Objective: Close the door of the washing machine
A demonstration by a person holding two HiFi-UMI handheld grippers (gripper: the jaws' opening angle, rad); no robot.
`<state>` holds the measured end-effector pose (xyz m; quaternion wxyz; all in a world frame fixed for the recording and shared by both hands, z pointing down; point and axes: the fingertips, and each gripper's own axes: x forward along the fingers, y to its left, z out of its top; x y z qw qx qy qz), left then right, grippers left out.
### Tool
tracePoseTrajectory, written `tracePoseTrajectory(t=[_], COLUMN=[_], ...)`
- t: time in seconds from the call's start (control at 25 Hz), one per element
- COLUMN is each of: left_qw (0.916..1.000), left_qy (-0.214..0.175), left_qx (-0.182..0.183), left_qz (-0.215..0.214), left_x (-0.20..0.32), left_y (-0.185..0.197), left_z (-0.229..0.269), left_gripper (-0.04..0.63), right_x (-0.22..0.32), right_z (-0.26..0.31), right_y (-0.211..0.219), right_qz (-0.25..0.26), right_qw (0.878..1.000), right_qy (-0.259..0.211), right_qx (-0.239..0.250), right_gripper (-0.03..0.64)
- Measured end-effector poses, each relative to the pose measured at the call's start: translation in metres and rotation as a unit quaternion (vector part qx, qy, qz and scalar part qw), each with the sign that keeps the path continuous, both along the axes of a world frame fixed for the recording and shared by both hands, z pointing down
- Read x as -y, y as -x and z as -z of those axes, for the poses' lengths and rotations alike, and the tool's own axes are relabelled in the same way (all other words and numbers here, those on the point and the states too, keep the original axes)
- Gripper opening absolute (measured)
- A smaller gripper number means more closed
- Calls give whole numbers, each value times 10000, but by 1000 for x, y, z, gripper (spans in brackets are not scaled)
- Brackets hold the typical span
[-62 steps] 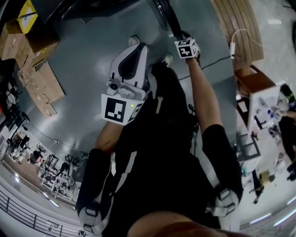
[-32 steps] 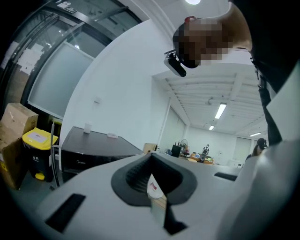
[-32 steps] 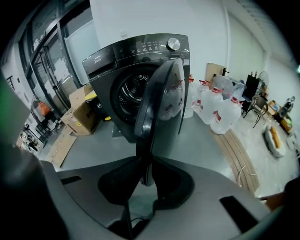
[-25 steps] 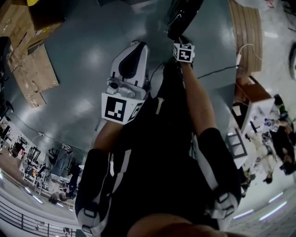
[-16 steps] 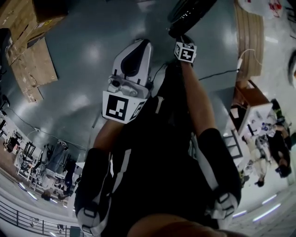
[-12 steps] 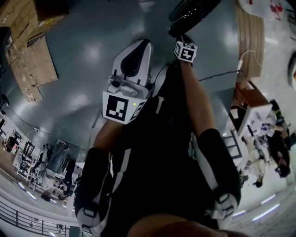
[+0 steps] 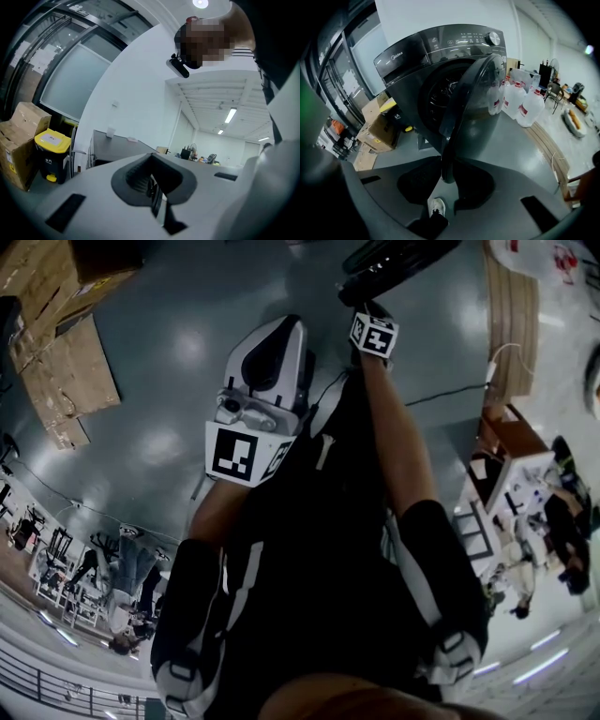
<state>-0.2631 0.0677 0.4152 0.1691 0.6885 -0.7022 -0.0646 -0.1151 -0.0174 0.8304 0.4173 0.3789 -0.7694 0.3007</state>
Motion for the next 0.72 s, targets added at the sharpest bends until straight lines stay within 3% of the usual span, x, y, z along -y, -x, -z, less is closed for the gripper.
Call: tracePoseTrajectory(t=[0.72], left_qw=[9999], left_qy=[100], left_qx=[52], left_qz=[101], left_x=[9], left_y=[73], left_z=[-22], left_gripper=[5], right_x=[32], right_z=[3], right_y=[113], right_qz=[-359], right_qw=[9990], right_qy=[41], right_qx=[244], right_gripper=[81])
